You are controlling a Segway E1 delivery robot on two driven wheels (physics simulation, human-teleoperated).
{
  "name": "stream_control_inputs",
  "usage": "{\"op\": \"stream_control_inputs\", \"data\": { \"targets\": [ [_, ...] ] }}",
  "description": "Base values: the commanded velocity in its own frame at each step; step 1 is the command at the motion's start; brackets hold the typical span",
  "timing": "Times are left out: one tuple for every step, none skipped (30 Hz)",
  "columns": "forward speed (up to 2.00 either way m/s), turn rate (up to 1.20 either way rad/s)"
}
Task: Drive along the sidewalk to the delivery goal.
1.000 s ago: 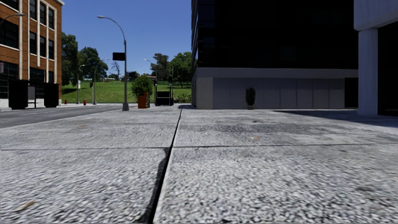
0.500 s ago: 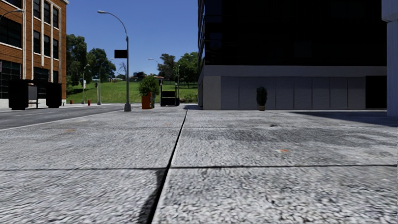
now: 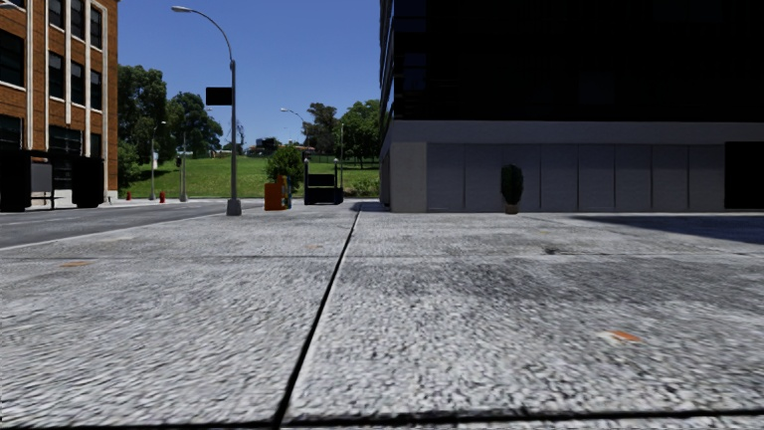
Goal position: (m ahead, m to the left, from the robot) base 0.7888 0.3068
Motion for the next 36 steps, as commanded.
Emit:
{"op": "stream_control_inputs", "data": {
  "targets": [
    [2.00,0.00],
    [1.89,0.00],
    [1.52,0.00],
    [1.34,0.00],
    [1.30,0.00],
    [1.30,0.00],
    [1.29,0.00],
    [1.28,0.00],
    [1.28,0.00],
    [1.28,0.00],
    [1.28,0.00],
    [1.28,0.00],
    [1.28,0.00],
    [1.28,0.00],
    [1.28,0.00],
    [1.27,0.00],
    [1.18,0.00],
    [0.80,0.00],
    [0.05,0.00],
    [0.05,0.00],
    [0.00,0.00],
    [0.00,0.00],
    [0.00,0.00],
    [0.00,0.00],
    [0.00,0.00],
    [0.00,0.00],
    [0.00,0.00],
    [0.00,0.00],
    [0.00,0.00],
    [0.00,0.00],
    [0.00,0.00],
    [0.00,0.00],
    [0.00,0.00],
    [0.00,0.00],
    [0.00,0.00],
    [0.00,0.00]
  ]
}}
